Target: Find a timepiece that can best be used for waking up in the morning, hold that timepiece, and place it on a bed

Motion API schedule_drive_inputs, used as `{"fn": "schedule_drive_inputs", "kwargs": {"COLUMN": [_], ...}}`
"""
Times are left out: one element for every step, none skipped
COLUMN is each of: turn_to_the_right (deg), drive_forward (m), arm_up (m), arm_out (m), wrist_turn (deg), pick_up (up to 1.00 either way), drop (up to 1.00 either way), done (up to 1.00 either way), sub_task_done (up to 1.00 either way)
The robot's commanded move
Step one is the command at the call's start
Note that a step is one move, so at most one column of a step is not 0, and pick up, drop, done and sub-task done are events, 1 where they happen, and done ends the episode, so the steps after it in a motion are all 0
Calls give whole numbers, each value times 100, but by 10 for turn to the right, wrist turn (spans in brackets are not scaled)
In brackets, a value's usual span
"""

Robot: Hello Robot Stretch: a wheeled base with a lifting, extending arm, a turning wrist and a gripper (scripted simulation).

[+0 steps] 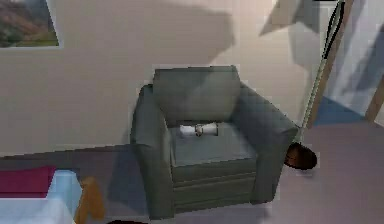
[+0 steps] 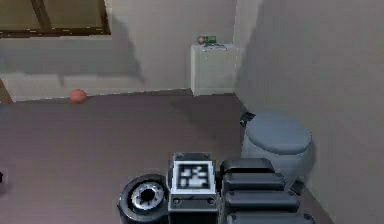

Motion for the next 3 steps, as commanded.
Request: {"fn": "schedule_drive_inputs", "kwargs": {"turn_to_the_right": [450,240,-450], "drive_forward": [0,0,0], "arm_up": [0,0,0], "arm_out": [0,0,0], "wrist_turn": [0,0,0], "pick_up": [0,0,0], "drop": [0,0,0], "done": [0,0,0], "sub_task_done": [0,0,0]}}
